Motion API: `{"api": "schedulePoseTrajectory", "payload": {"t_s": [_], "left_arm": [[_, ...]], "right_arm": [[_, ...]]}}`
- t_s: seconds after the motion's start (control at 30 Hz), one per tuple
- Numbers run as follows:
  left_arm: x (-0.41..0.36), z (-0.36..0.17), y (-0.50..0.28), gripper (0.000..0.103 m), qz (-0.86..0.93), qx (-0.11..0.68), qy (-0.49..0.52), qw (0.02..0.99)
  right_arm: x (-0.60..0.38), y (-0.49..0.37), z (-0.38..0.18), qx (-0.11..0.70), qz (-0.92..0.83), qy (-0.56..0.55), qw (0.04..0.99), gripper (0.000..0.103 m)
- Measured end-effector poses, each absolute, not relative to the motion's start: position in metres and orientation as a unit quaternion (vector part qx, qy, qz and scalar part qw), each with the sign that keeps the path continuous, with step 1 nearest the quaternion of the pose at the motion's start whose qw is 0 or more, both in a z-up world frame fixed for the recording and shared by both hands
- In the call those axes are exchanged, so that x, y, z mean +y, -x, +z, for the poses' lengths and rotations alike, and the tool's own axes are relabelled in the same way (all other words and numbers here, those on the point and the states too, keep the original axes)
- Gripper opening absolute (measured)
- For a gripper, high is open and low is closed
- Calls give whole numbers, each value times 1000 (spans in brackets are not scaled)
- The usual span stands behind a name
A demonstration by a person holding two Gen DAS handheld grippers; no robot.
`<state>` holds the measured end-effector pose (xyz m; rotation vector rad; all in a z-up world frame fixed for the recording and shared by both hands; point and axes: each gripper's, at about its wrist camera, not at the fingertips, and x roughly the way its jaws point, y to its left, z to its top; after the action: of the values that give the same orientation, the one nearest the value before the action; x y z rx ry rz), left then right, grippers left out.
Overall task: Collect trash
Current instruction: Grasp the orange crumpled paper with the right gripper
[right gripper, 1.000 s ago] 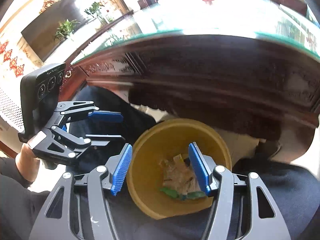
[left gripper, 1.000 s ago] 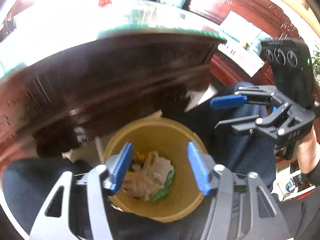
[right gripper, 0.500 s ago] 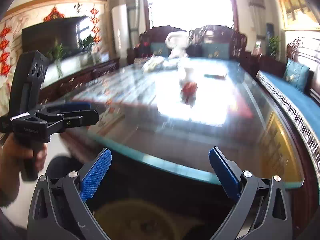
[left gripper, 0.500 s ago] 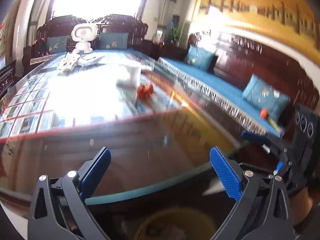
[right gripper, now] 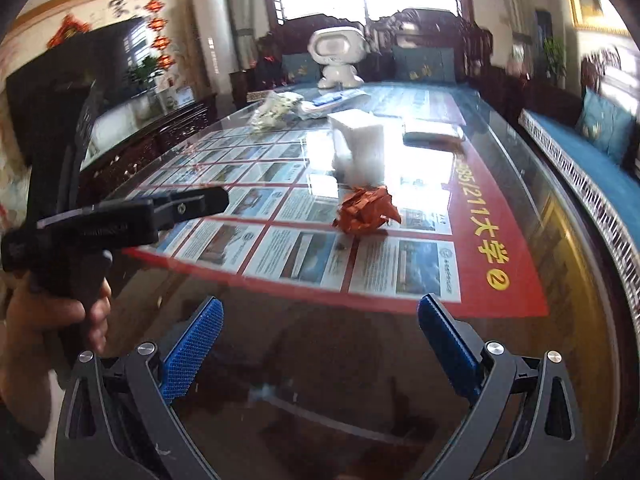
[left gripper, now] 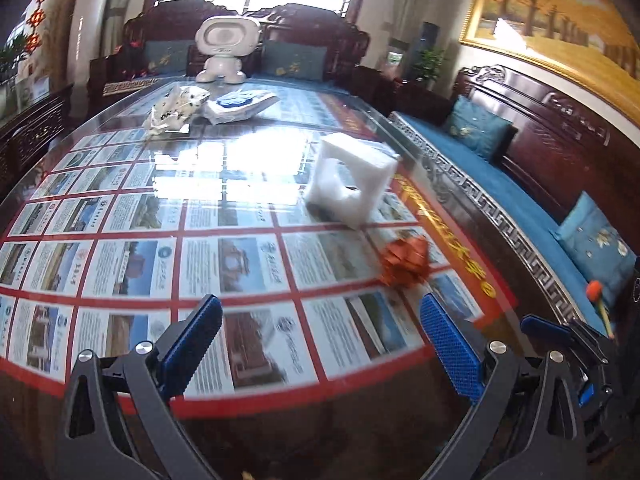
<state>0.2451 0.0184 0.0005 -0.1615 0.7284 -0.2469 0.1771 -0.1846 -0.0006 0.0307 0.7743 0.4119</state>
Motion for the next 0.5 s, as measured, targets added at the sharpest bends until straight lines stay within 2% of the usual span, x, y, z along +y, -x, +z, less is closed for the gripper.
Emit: {"api": "schedulePoseTrajectory", "payload": {"t_s": [0.1,0.2,0.5], "left_arm": [[19,0,-267,99,-125,359,80,921],[17,-6,-283,99,-128,367,76,918],[15,-7,-310,99,-135,362,52,921]], "right_arm": [[-187,-225,-7,413,164,-47,895,95],[-180,-253,-13,428,142,-26,892,95],[-159,-291,-16,411,122,44,903,94]]}}
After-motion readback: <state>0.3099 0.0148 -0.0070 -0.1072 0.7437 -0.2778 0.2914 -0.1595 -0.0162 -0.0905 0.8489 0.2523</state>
